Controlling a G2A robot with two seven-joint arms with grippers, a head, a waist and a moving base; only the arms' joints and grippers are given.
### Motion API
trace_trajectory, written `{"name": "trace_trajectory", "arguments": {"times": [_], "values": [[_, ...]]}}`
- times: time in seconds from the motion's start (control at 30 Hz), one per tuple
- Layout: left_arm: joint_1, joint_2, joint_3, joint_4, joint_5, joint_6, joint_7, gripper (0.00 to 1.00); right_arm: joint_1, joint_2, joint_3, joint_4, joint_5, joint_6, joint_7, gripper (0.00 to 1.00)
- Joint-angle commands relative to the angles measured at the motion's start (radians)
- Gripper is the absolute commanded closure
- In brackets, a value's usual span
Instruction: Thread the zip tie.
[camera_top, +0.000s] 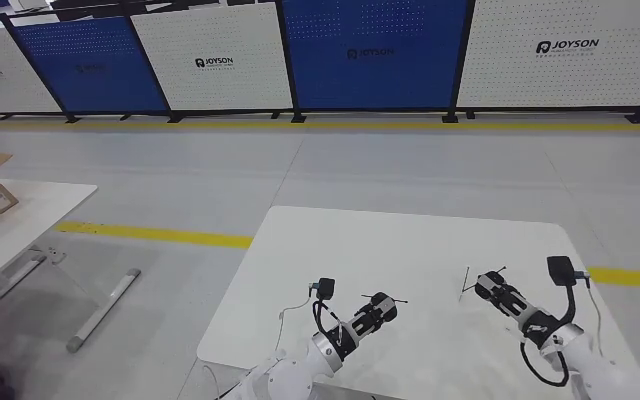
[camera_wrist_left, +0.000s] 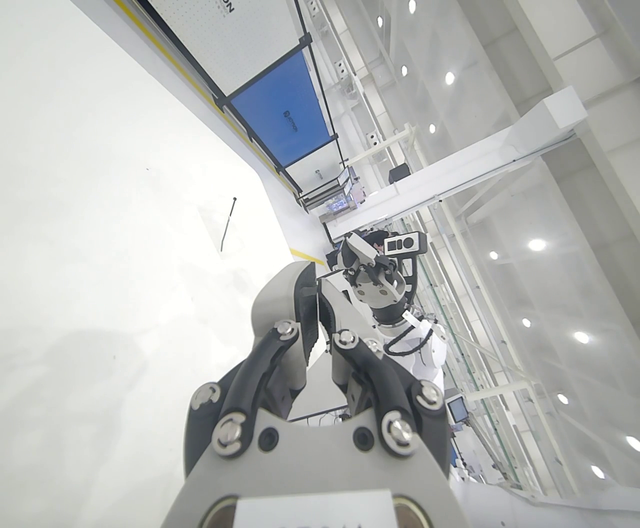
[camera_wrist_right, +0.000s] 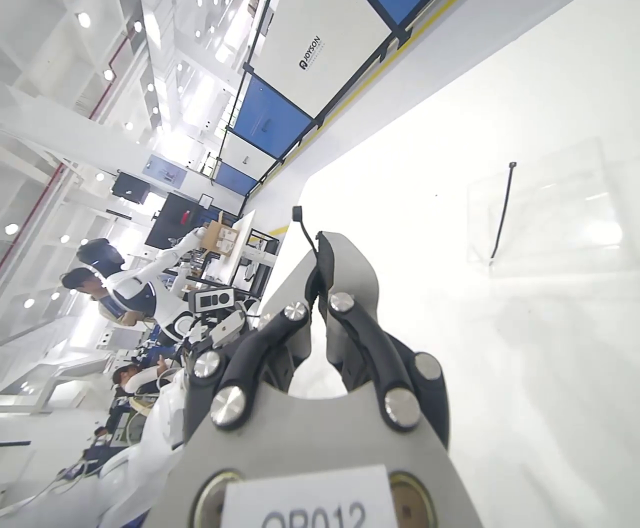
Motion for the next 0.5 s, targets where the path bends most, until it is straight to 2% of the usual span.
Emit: {"name": "trace_trajectory", "arguments": {"times": [0.0, 0.17, 0.27, 0.37, 0.47], "values": [[0.0, 0.0, 0.0, 0.0, 0.0, 0.0, 0.0, 1.0, 0.0, 0.0, 0.0, 0.0, 0.0, 0.0, 0.0, 1.0], [0.0, 0.0, 0.0, 0.0, 0.0, 0.0, 0.0, 1.0, -0.002, -0.001, 0.0, -0.002, 0.003, -0.005, -0.014, 1.0], [0.0, 0.0, 0.0, 0.0, 0.0, 0.0, 0.0, 1.0, -0.045, -0.009, -0.013, -0.002, 0.031, -0.077, -0.12, 1.0], [0.0, 0.0, 0.0, 0.0, 0.0, 0.0, 0.0, 1.0, -0.087, -0.014, -0.016, 0.014, 0.084, -0.159, -0.175, 1.0], [0.0, 0.0, 0.0, 0.0, 0.0, 0.0, 0.0, 1.0, -0.111, -0.017, -0.033, 0.03, 0.085, -0.196, -0.204, 1.0]]}}
